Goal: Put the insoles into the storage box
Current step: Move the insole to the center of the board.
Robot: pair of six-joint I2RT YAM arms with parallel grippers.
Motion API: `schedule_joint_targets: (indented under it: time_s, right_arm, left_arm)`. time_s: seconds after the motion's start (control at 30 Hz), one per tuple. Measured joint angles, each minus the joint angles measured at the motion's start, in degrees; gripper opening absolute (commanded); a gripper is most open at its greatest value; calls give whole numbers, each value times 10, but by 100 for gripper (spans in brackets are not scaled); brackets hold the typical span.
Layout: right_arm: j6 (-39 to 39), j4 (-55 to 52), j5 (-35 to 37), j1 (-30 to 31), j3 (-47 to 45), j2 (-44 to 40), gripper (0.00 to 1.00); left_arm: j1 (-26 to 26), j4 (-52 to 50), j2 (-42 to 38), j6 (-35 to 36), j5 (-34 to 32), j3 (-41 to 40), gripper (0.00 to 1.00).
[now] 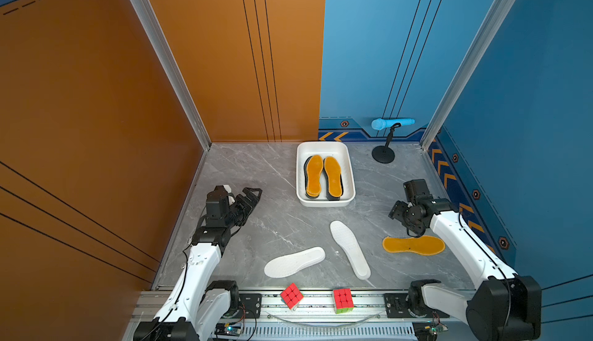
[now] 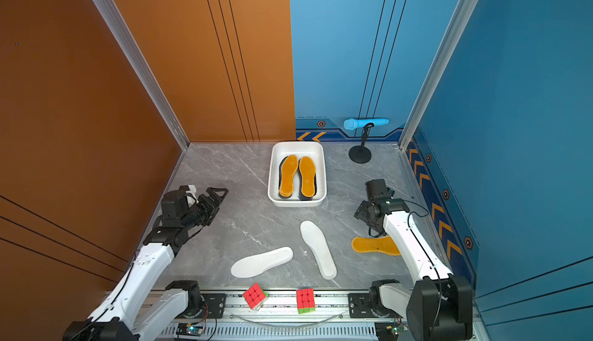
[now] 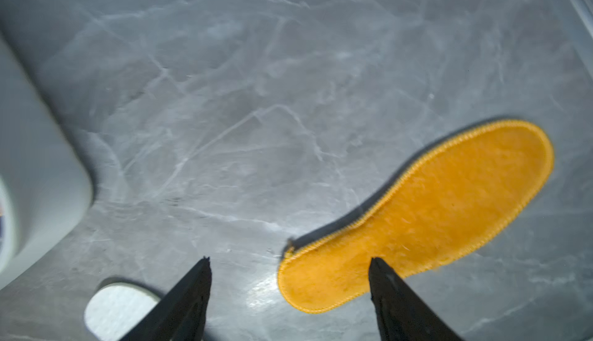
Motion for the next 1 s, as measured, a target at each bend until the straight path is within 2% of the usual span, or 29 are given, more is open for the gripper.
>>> schedule_joint_targets:
  time_s: [0.17,0.37,0.5,0.77,1.0]
  right_arm:
    - [9,-7,-34,-76,-63,-29,79]
    - [8,10,-65,-109,-76,2,80]
    - [-1,27,-65,-111,-66,60,81]
    - [-47,61,-63,-106,15,207,79]
    - [-102,77,-58,-42,116,307,73]
  left_arm:
    - [-5,16,23,1,-2,12,98]
    - [-5,28,39,1,-1,14,98]
    - [-5,27,37,1,-2,14,98]
    - [12,18,2,3,-1,14,98]
    - [36,-5,-39,3,-1,14,98]
